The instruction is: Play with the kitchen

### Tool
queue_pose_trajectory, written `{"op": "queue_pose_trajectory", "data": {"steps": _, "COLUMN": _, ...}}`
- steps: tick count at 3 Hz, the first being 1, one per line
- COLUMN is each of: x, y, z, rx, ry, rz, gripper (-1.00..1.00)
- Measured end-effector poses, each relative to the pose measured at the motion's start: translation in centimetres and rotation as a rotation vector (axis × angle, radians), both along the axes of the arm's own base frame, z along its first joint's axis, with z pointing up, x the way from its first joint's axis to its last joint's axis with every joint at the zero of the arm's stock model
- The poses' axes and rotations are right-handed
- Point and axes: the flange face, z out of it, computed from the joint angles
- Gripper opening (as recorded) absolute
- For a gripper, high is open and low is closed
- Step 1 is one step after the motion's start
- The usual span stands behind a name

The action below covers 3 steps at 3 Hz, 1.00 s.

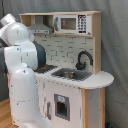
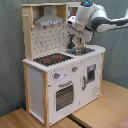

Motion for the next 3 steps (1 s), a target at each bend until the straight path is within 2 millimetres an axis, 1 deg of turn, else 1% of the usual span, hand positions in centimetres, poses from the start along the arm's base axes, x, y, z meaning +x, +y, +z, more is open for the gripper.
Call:
{"op": "queue_pose_trajectory", "data": {"steps": 1, "x": -2.1, "y": 3.3, "z": 0.1, "rx": -0.052, "ry": -0.052, "rz": 0.044, "gripper": 1.00}}
{"op": "queue_pose_trajectory", "data": {"steps": 2, "x": -4.1, "y": 7.3, "z": -1.1, "rx": -0.128, "ry": -0.113, "rz": 0.096, "gripper": 1.00}}
{"op": "queue_pose_trajectory", "data": {"steps": 3, "x": -5.4, "y": 10.6, "z": -2.8, "rx": -0.218, "ry": -0.178, "rz": 0.138, "gripper": 1.00}}
